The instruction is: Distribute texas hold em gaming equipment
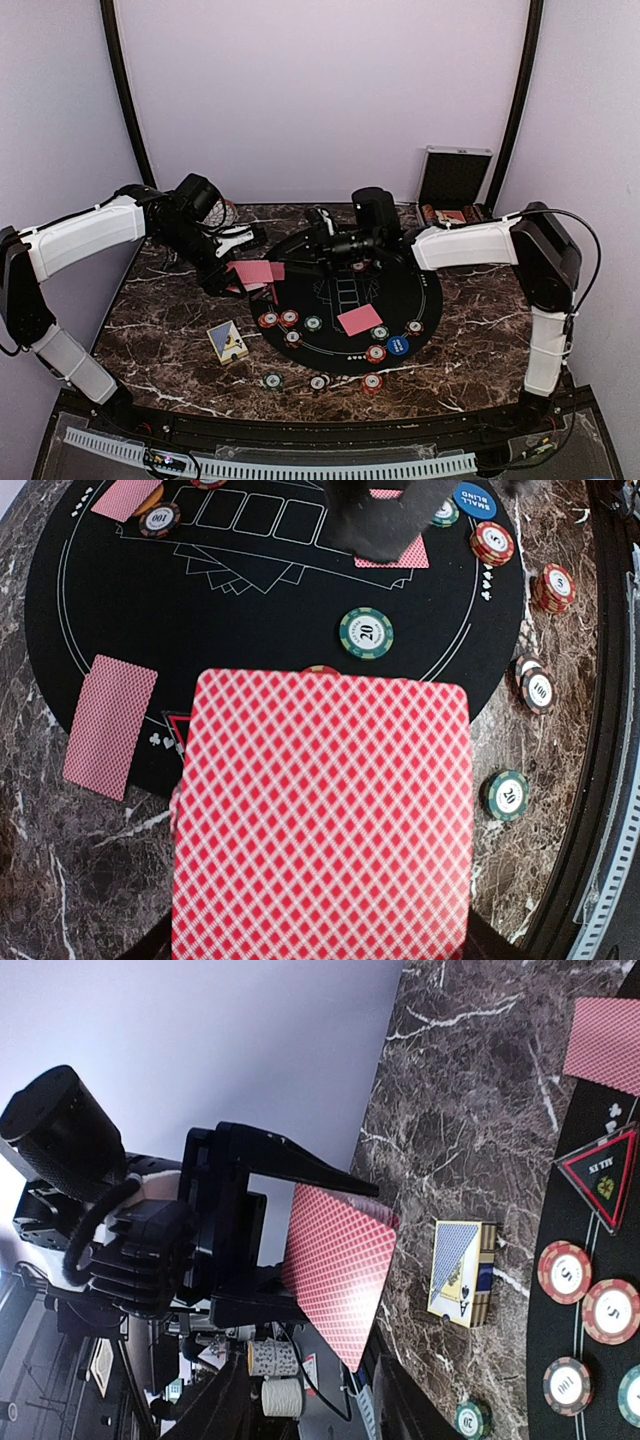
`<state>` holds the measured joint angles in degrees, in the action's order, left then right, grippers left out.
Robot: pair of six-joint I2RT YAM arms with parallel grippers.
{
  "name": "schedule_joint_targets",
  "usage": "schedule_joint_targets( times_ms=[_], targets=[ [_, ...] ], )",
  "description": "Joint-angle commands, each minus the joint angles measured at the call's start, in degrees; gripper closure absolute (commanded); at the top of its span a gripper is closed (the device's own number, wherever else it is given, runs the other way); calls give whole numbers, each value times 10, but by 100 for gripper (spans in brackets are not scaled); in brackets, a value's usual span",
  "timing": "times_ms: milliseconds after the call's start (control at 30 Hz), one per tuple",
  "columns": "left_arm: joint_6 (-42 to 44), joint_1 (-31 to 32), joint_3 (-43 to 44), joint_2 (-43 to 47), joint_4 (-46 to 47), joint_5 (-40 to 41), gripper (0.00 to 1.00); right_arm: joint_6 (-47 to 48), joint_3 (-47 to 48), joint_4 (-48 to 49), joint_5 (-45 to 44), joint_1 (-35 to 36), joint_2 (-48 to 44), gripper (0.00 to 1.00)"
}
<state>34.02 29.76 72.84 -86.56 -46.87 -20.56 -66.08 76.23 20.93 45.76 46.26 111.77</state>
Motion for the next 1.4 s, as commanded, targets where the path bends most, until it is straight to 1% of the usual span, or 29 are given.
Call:
schedule_joint_targets(
  times_ms=[0,233,333,433,467,500,667,767,900,1033,1367],
  targets=[
    [2,-3,7,8,-6,-11,100,3,24,12,19,16,27,57],
    [2,-3,6,10,-7,-13,100,7,34,8,21,25,40,58],
    [1,-4,6,9,-7,-13,100,-3,40,20,27,32,47,59],
    [1,-3,6,10,-7,-13,100,-18,45,40,33,37,53,63],
    [2,-3,6,10,-7,-13,100,-23,46,46,34,38,55,67],
    [2,-3,6,10,-7,-12,100,-27,46,51,34,39,56,69],
    [2,-3,4,11,-6,-11,100,-38,51,61,39,44,62,72],
    [2,-4,3,13,-6,-11,100,-39,51,62,38,45,62,76],
    [2,-3,1,13,-6,-11,100,-40,51,64,40,45,60,85],
    [2,-4,0,15,-7,-10,100,-40,49,64,40,40,54,92],
    [3,-4,-5,19,-7,-7,100,-33,19,61,36,3,16,99]
  ],
)
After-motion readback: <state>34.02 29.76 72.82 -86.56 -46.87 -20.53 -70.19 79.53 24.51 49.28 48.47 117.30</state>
